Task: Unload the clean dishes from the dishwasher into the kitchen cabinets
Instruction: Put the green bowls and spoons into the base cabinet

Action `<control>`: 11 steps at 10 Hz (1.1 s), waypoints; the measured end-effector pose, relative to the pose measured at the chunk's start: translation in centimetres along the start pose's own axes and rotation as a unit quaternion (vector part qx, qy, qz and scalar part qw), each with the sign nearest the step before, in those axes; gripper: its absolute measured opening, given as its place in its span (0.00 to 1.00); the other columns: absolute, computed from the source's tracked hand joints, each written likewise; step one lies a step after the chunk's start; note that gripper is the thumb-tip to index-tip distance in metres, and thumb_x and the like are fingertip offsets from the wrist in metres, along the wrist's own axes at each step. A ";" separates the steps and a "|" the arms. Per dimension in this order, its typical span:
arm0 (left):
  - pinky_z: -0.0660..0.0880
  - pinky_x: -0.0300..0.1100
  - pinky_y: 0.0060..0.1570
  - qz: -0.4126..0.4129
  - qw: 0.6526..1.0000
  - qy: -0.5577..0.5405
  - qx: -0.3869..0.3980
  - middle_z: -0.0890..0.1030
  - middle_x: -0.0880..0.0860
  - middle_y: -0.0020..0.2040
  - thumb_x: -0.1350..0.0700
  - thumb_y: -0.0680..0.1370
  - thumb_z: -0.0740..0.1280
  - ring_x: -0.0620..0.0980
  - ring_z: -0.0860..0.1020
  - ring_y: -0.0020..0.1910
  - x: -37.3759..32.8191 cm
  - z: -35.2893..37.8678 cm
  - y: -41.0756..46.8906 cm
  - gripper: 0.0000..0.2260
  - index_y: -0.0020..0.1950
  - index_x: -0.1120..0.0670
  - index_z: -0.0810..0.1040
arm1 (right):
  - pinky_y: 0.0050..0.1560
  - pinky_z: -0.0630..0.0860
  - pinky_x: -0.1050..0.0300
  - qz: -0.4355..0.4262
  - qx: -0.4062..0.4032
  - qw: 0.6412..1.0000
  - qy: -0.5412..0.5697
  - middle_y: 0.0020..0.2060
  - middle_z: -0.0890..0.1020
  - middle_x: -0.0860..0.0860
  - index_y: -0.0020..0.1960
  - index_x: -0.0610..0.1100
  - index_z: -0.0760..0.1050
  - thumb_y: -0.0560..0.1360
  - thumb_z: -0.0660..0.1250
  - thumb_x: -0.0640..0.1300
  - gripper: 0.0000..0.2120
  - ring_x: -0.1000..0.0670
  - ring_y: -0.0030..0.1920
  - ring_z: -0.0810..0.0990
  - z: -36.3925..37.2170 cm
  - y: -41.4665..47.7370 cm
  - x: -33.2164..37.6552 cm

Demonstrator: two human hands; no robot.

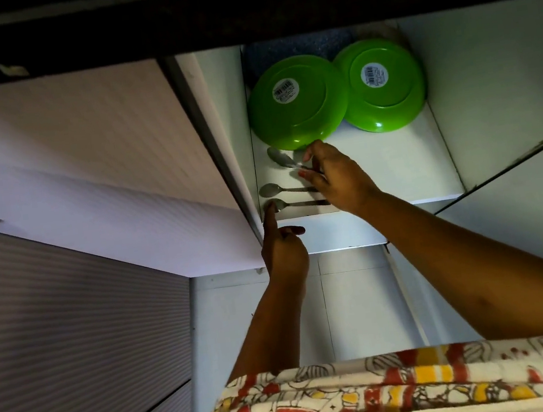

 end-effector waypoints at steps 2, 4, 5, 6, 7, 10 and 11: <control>0.70 0.33 0.32 0.070 0.994 0.077 0.021 0.75 0.51 0.36 0.52 0.82 0.57 0.46 0.70 0.33 -0.2 0.9 -0.4 0.12 0.65 0.49 0.72 | 0.44 0.68 0.59 -0.052 0.058 0.997 -0.029 0.43 0.73 0.48 0.51 0.40 0.75 0.75 0.69 0.44 0.09 0.46 0.44 0.75 0.6 1.4 -0.5; 0.67 0.34 0.33 0.189 0.963 0.190 0.039 0.72 0.46 0.37 0.66 0.80 0.55 0.42 0.71 0.32 -0.7 0.9 0.1 0.21 0.72 0.51 0.64 | 0.55 0.75 0.49 -0.058 0.064 0.995 -0.050 0.50 0.77 0.40 0.50 0.38 0.81 0.75 0.65 0.48 0.14 0.41 0.51 0.78 -0.1 1.9 -1.3; 0.67 0.35 0.32 0.141 0.978 0.154 0.028 0.74 0.48 0.38 0.56 0.83 0.55 0.44 0.70 0.33 -1.6 1.5 0.1 0.09 0.57 0.46 0.72 | 0.53 0.77 0.48 -0.043 0.051 0.998 0.002 0.48 0.83 0.44 0.52 0.43 0.83 0.72 0.67 0.51 0.15 0.43 0.50 0.81 -0.4 2.3 -1.4; 0.67 0.35 0.32 0.155 0.973 0.169 0.038 0.74 0.48 0.38 0.57 0.83 0.54 0.44 0.71 0.32 -1.6 1.6 0.7 0.10 0.60 0.46 0.71 | 0.48 0.78 0.49 -0.023 0.042 0.998 0.027 0.36 0.82 0.51 0.51 0.50 0.82 0.71 0.72 0.50 0.10 0.48 0.41 0.80 -0.3 2.7 -1.3; 0.68 0.34 0.31 0.175 0.970 0.163 0.045 0.73 0.46 0.38 0.63 0.81 0.56 0.42 0.72 0.32 -1.5 1.6 0.7 0.18 0.68 0.48 0.67 | 0.44 0.77 0.48 -0.027 0.054 0.998 0.023 0.31 0.80 0.51 0.47 0.51 0.81 0.71 0.72 0.47 0.05 0.47 0.36 0.78 0.2 3.0 -1.6; 0.68 0.37 0.35 0.068 0.994 0.077 0.043 0.74 0.50 0.38 0.51 0.84 0.53 0.47 0.71 0.35 -2.0 2.1 0.8 0.06 0.57 0.47 0.67 | 0.52 0.74 0.51 -0.078 0.054 0.994 -0.056 0.45 0.83 0.50 0.51 0.51 0.82 0.72 0.62 0.54 0.14 0.45 0.48 0.79 0.9 3.5 -2.2; 0.68 0.38 0.35 0.063 0.995 0.069 0.042 0.74 0.51 0.37 0.52 0.83 0.54 0.47 0.71 0.34 -2.0 2.1 0.6 0.10 0.63 0.50 0.69 | 0.51 0.75 0.48 -0.097 0.049 0.991 -0.076 0.47 0.83 0.49 0.53 0.51 0.82 0.73 0.64 0.51 0.13 0.43 0.49 0.79 1.0 3.3 -2.1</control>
Point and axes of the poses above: each hand's wrist, its own y-axis towards the middle knuckle, its own z-axis out of the palm, x = y × z, the point moved 2 cm from there along y, towards the middle knuckle
